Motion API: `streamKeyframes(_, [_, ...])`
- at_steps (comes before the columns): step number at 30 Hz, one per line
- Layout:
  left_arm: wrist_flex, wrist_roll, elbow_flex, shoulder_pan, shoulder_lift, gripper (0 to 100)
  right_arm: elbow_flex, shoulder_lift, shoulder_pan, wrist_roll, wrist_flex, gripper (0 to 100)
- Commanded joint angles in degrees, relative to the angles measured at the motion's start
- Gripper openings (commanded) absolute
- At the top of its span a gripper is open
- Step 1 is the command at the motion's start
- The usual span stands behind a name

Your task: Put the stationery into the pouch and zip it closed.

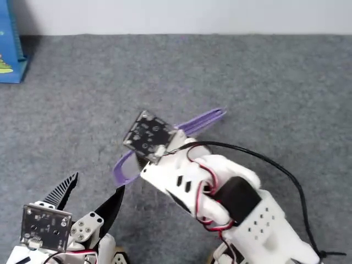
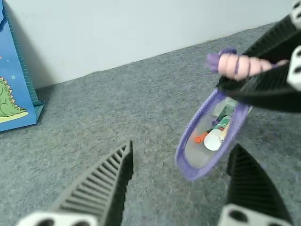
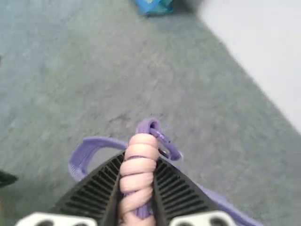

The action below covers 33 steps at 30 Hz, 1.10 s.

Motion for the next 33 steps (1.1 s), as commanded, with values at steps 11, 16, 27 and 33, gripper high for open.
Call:
streamKeyframes(11, [-1.7,-1.1,0.1,3.1,0.2,38,0.7,-13.7,0.3,-9.8,-2.7,0.8])
streamKeyframes(16, [-2.1,-1.1,0.3,10.4,0.4,38,0.9,-14.8,-3.6,-12.6,-1.1,0.8])
streamKeyframes(27, [-4.5,-4.0,0.3,7.7,6.6,38,0.9,-19.2,-8.0,-12.8,12.9,0.8])
streamKeyframes(33, [-4.3,-3.9,0.0,7.8,6.7,38,0.8,-20.4,-8.1,-12.9,12.2,0.8])
